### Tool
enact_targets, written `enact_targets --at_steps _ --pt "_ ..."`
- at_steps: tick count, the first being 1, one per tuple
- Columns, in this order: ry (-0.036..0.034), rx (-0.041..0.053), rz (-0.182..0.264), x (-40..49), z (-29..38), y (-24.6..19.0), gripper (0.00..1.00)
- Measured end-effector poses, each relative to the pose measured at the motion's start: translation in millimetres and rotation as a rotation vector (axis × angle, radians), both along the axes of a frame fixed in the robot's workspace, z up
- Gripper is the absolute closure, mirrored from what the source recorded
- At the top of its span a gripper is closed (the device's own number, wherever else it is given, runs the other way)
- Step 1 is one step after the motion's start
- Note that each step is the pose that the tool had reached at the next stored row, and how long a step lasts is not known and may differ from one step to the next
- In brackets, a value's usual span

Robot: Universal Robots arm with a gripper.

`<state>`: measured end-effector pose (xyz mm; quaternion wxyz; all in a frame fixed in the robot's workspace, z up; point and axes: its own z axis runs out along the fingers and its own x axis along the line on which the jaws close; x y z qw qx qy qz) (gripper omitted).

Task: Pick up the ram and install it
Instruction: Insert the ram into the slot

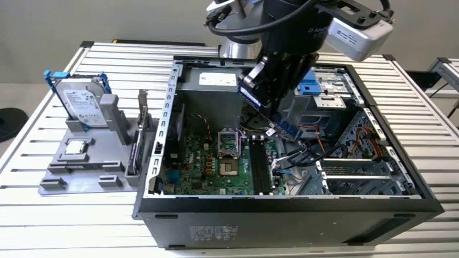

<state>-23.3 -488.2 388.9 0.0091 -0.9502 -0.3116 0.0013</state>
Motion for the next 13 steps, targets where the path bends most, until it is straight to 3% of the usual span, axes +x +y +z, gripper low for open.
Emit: enact_targets --at_steps 13 --pt "0.0000 0.0000 -0.071 0.0 0.0 0.0 1.00"
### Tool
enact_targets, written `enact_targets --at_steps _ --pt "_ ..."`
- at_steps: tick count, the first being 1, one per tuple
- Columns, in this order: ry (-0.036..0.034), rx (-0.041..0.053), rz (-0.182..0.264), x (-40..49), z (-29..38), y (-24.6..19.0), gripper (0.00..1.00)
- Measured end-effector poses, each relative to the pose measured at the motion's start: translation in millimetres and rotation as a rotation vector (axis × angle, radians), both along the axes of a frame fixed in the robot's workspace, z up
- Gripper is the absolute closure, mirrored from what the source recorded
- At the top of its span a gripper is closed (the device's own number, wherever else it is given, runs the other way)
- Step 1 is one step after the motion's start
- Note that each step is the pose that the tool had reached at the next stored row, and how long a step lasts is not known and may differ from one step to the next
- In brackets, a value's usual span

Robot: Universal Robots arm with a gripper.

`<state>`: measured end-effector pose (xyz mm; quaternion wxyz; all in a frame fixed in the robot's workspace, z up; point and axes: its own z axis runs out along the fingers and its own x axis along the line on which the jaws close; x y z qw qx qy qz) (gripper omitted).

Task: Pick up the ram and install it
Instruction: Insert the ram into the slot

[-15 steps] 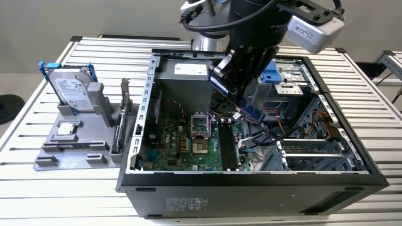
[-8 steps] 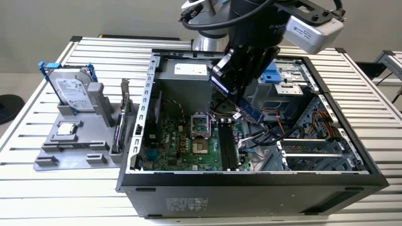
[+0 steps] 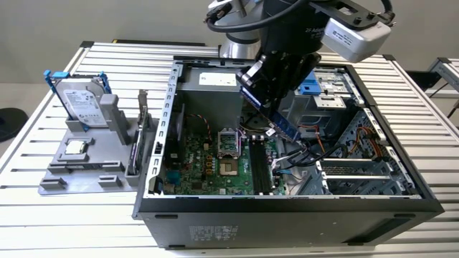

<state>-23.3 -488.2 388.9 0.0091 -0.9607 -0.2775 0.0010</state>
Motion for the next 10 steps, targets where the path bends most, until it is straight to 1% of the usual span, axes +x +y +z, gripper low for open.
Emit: enact_targets --at_steps 10 --pt "0.0000 0.0000 -0.055 0.0 0.0 0.0 1.00"
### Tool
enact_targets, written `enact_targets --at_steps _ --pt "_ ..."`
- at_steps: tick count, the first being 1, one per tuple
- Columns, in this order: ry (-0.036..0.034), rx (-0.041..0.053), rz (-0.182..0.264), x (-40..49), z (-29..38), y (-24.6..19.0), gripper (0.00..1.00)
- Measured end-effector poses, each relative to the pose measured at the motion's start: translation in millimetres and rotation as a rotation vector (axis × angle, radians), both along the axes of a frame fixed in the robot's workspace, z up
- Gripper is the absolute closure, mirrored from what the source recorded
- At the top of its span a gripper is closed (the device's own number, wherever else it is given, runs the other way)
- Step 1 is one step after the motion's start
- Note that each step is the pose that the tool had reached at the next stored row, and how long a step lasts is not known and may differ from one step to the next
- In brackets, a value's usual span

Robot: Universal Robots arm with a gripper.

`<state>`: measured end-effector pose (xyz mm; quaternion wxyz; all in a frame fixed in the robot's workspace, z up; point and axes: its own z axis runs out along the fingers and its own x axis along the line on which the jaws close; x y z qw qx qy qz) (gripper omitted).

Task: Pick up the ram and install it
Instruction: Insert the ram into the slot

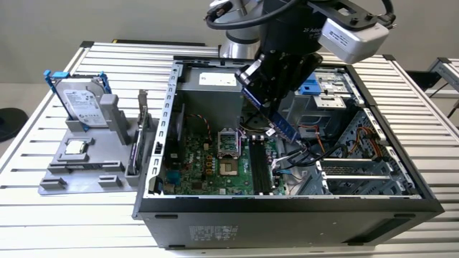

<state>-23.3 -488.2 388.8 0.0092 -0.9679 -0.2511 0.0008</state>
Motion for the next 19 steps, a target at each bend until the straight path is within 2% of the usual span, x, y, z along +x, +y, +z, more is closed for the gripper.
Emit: enact_targets --at_steps 19 --pt "0.0000 0.0000 -0.113 0.0 0.0 0.0 1.00"
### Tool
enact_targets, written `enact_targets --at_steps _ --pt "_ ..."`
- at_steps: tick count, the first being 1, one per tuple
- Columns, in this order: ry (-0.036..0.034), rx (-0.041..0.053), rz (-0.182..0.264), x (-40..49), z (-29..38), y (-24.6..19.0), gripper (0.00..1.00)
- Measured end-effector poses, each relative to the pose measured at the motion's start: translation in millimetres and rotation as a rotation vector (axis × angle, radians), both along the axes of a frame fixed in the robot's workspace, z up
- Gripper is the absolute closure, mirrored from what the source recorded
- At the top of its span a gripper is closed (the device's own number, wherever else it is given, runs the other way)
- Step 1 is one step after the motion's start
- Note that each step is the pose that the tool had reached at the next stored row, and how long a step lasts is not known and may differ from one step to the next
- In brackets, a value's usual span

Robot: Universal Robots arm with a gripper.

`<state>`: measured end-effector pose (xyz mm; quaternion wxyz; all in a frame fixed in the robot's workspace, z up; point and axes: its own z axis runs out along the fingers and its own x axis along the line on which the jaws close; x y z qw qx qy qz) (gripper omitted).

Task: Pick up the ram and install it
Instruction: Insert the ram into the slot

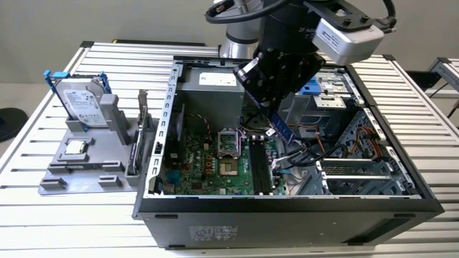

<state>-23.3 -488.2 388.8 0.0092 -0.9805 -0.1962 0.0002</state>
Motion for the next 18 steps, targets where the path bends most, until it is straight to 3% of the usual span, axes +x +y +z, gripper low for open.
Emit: enact_targets --at_steps 18 --pt "0.0000 -0.0002 -0.128 0.0 0.0 0.0 1.00"
